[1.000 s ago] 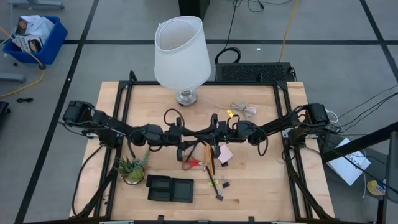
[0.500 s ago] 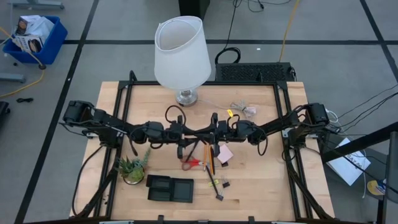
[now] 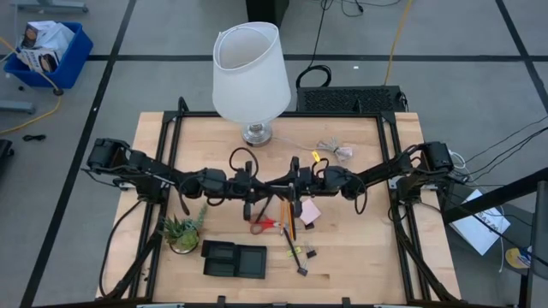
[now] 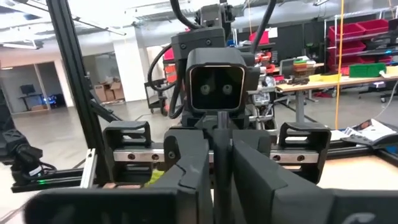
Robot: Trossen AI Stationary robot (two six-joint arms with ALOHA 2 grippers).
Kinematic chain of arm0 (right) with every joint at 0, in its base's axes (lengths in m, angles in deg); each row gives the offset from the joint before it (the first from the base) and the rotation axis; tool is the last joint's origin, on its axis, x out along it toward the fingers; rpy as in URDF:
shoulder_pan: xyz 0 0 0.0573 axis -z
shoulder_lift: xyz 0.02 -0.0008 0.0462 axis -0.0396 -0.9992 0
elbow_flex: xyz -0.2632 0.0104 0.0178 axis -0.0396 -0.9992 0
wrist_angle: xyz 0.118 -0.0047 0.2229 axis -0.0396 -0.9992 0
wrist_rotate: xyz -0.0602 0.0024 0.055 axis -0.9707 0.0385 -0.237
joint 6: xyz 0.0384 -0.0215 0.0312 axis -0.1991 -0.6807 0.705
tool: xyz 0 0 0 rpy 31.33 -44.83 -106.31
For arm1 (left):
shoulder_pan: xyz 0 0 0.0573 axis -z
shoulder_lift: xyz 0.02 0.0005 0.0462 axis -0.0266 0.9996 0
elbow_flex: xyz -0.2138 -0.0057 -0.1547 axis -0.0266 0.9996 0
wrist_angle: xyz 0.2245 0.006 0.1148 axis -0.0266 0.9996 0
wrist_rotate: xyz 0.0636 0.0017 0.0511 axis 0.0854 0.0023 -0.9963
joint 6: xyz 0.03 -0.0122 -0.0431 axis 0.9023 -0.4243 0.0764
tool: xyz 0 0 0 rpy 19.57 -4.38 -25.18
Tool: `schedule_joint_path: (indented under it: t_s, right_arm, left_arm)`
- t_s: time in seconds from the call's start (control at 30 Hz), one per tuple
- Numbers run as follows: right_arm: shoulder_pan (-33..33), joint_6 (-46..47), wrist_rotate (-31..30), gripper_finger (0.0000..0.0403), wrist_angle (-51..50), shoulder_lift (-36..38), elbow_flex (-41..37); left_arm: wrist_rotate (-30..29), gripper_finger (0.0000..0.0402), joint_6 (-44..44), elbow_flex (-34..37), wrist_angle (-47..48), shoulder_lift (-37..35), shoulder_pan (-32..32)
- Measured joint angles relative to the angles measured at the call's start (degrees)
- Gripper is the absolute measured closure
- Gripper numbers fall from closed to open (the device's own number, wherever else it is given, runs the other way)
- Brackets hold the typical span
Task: Pick and place office supplies into organizer
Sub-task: Put the black pen into the black desk organizer
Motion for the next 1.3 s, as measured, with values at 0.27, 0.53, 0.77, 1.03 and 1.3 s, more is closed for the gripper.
schedule_joint_path:
  t_s: [0.27, 0.53, 0.77, 1.03, 1.3]
  right_arm:
    - [-0.1, -0.3, 0.3, 0.0289, -4.8, 3.0, -1.5]
    - [-0.1, -0.5, -0.2, 0.0282, -4.7, 15.1, -11.8]
    - [-0.1, 0.0, -4.2, 0.0285, -1.3, 22.8, -22.1]
    - [0.5, -0.1, -8.3, 0.0286, 8.7, 24.0, -31.1]
    - [0.5, 0.0, -9.3, 0.0286, 11.6, 24.0, -31.8]
  left_arm:
    - [-0.8, 0.0372, -0.3, 0.0, 2.7, -0.3, 2.3]
    - [-3.6, 0.0366, -2.7, 0.0, 5.9, -0.5, 5.5]
    - [-6.1, 0.0364, -4.4, 0.0, 12.1, -4.5, 11.5]
    - [-14.9, 0.0363, -4.1, 0.0, 21.0, -11.8, 22.2]
    - [-30.5, 0.0362, -6.9, 0.0, 27.5, -13.7, 34.9]
